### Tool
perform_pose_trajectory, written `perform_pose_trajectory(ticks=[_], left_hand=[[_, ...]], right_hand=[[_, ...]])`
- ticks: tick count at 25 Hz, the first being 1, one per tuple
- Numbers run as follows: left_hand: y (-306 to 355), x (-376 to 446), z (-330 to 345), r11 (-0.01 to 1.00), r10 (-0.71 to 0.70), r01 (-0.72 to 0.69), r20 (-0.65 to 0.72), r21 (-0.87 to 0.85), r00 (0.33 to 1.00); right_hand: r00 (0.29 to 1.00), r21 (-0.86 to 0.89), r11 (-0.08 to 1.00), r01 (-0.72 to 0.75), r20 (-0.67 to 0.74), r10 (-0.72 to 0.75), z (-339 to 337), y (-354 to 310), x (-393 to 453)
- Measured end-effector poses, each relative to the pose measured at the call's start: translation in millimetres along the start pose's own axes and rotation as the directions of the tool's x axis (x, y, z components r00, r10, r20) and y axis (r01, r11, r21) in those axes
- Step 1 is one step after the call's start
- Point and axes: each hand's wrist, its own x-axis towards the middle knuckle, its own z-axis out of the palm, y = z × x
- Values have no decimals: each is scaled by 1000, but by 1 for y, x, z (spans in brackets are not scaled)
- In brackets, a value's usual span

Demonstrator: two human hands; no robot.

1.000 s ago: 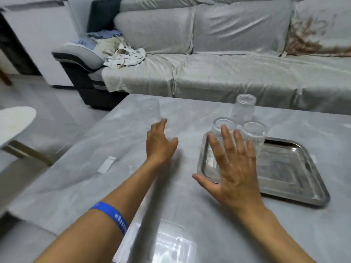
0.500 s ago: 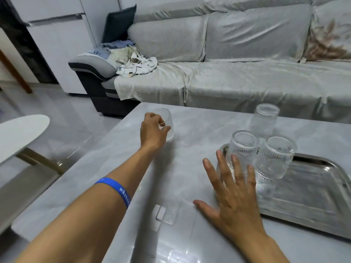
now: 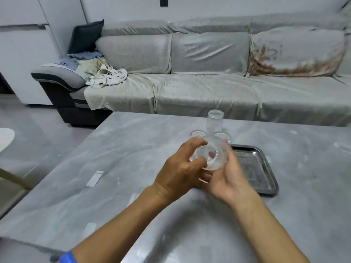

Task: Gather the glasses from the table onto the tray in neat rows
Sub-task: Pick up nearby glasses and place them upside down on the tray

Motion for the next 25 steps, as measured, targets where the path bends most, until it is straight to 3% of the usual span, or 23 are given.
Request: perform_pose_trajectory(ticks=[2,4,6,7,8,9,10,11,12,13,16,20,25], left_hand=[[15,3,6,987,159,-159,-9,0,987],[20,2,11,980,200,-200,-5,-14,980],[19,-2,18,994,97,-99,60,39,994],[14,-4,24,994,-20,9,103,112,994],[5,-6,33,970,-186,160,134,184,973],[-6,-6,42,913,-384,347,163,215,909],[-20,-5,52,814,-578,543,190,208,794],[-35,-5,61,688,-725,703,221,182,652],[-50,-6,68,602,-793,777,255,186,553],[-64,-7,76,576,-809,790,283,209,515],[-98,-12,100,625,-774,737,326,258,542],[-109,-26,120,744,-668,578,390,335,634],[-116,-36,131,691,-714,622,480,368,510]], right_hand=[[998,67,998,-17,59,13,-11,-13,-16],[998,89,995,38,52,-43,-24,-27,-23],[968,-72,972,225,-96,-232,-40,-46,-26],[909,-199,920,337,-188,-373,-50,-55,-24],[805,-338,835,434,-269,-528,-61,-62,-22],[690,-496,719,487,-286,-665,-71,-69,-20],[601,-642,588,492,-238,-763,-80,-75,-16],[556,-739,483,470,-177,-812,-89,-80,-11],[539,-791,418,447,-134,-831,-96,-85,-5],[530,-835,363,414,-102,-842,-103,-91,3],[518,-911,210,356,6,-856,-118,-104,34],[490,-948,-11,318,175,-854,-124,-100,68],[498,-964,-176,200,255,-829,-130,-89,95]])
